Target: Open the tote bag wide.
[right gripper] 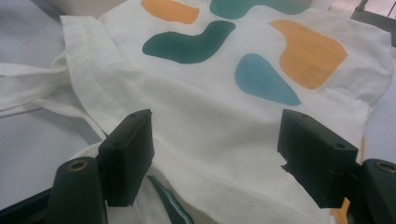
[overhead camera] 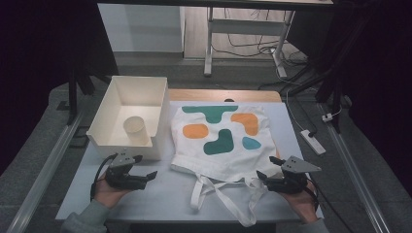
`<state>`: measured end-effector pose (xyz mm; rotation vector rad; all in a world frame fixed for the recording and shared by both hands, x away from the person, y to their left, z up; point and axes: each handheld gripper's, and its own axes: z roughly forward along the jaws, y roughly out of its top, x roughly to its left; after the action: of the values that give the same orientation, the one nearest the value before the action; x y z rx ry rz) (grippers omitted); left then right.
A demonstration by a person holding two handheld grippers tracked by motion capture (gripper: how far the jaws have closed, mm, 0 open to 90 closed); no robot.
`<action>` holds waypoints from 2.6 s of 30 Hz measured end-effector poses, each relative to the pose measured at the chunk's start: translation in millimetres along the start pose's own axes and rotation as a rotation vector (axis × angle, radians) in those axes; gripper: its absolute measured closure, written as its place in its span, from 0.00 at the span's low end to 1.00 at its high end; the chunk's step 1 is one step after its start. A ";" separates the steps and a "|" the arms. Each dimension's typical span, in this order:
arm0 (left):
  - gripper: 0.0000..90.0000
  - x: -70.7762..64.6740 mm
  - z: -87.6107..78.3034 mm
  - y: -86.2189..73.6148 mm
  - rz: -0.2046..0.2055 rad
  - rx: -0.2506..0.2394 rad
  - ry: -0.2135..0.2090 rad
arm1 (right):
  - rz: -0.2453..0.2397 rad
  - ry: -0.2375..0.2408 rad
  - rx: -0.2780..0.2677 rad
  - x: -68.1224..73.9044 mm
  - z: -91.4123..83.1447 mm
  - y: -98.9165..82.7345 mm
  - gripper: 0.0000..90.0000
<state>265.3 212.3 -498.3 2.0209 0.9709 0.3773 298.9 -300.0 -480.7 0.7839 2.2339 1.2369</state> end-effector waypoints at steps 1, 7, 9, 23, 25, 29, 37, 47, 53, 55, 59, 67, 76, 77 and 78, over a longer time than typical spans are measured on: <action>0.19 0.2 0.0 -0.1 0.001 -0.001 -0.002 | 0.000 0.001 0.002 0.0 0.9 0.3 0.30; 0.20 3.5 0.1 -0.4 -0.008 -0.012 -0.006 | -0.006 -0.001 -0.005 2.1 0.9 4.6 0.30; 0.20 3.7 -0.9 -0.6 -0.007 -0.017 -0.012 | -0.015 0.003 -0.007 4.8 1.2 8.1 0.31; 0.20 2.3 0.3 0.6 0.002 -0.023 -0.031 | -0.041 0.071 -0.017 20.3 6.1 18.2 0.32; 0.20 1.4 0.2 0.8 0.001 -0.022 -0.027 | -0.044 0.075 -0.019 21.8 6.0 18.8 0.32; 0.20 0.9 1.0 0.6 0.000 -0.020 -0.022 | -0.054 0.098 -0.029 28.8 5.1 23.8 0.32; 0.20 3.1 1.5 -0.6 -0.008 -0.015 -0.019 | -0.068 0.130 -0.010 36.6 11.5 29.5 0.32; 0.20 4.4 3.2 -2.3 -0.020 0.000 -0.010 | -0.105 0.191 0.023 56.8 23.2 49.1 0.32; 0.20 4.6 5.3 -2.0 -0.020 0.007 -0.008 | -0.155 0.250 0.083 76.8 38.2 62.7 0.32; 0.20 4.6 5.7 -2.0 -0.019 0.009 -0.010 | -0.167 0.257 0.093 79.7 40.7 65.1 0.32; 0.20 4.4 6.8 -2.5 -0.017 0.014 -0.013 | -0.182 0.295 0.131 91.0 53.9 76.6 0.32; 0.20 4.7 7.2 -3.7 -0.016 0.018 -0.016 | -0.195 0.344 0.190 105.7 63.3 70.4 0.33; 0.21 3.2 8.4 -3.6 -0.004 0.024 -0.012 | -0.192 0.366 0.328 113.1 55.4 45.8 0.49; 0.21 3.1 8.6 -3.6 -0.002 0.025 -0.012 | -0.196 0.364 0.343 113.1 56.5 44.4 0.53; 0.21 2.9 8.8 -3.6 -0.001 0.025 -0.012 | -0.195 0.367 0.356 112.8 57.6 43.3 0.58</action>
<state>270.4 210.8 -506.6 2.0431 0.9739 0.3532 264.4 -170.7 -485.0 0.4683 2.8035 0.9620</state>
